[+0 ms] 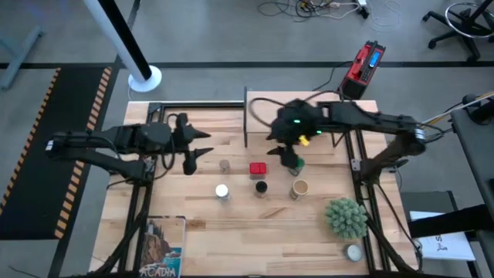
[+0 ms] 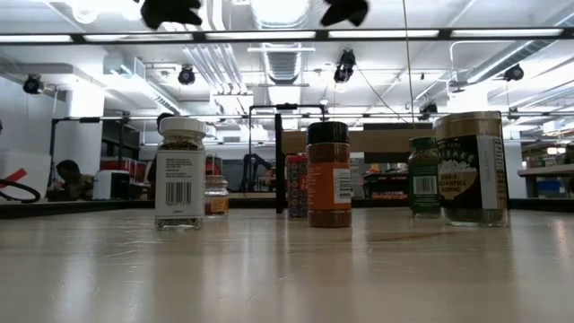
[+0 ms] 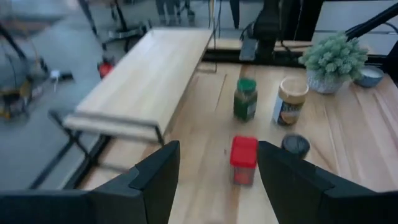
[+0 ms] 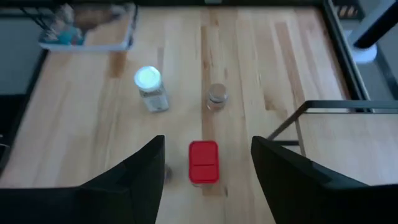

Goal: Shelf spices
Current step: Put the light brown seasoning bottle on the shelf

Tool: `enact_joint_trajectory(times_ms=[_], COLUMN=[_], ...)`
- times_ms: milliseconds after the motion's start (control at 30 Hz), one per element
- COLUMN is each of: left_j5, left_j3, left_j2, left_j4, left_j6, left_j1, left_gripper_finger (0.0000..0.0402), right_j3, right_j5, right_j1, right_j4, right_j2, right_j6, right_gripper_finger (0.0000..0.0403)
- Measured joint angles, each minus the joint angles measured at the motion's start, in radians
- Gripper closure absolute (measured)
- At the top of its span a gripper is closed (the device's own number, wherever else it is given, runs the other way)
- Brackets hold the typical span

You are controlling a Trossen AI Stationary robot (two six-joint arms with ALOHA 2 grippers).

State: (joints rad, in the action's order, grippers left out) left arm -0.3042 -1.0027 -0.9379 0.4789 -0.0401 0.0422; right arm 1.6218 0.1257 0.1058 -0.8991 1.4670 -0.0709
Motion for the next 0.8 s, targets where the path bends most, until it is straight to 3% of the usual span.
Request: enact_joint_trajectory(times_ms=[167, 300, 500, 633, 800], left_j5=[-0.008, -0.092, -0.177, -0.181, -0.183], left_j3=[0.000, 0.000, 0.000, -0.003, -0.035], left_j2=[-0.092, -0.153, -0.202, -0.220, -0.247], left_j4=[-0.196, -0.326, -0.419, -0.400, -0.214], left_j6=[0.107, 0.161, 0.161, 0.103, 0.013], left_j1=[0.000, -0.001, -0.005, -0.005, -0.009], left_gripper_finger=[0.0198, 0.0198, 0.0198, 0.0198, 0.0198], right_j3=[-0.201, -0.359, -0.538, -0.640, -0.753], right_j5=[-0.062, -0.129, -0.129, -0.128, -0.129], right_j1=[-0.032, -0.046, -0.049, -0.055, -0.081], right_j4=[0.111, 0.181, 0.310, 0.342, 0.439], right_j2=[-0.194, -0.321, -0.465, -0.527, -0.563], right_j6=[0.040, 0.071, 0.102, 0.135, 0.165], right_gripper_finger=[0.0192, 0.0190, 0.0194, 0.0193, 0.0194])
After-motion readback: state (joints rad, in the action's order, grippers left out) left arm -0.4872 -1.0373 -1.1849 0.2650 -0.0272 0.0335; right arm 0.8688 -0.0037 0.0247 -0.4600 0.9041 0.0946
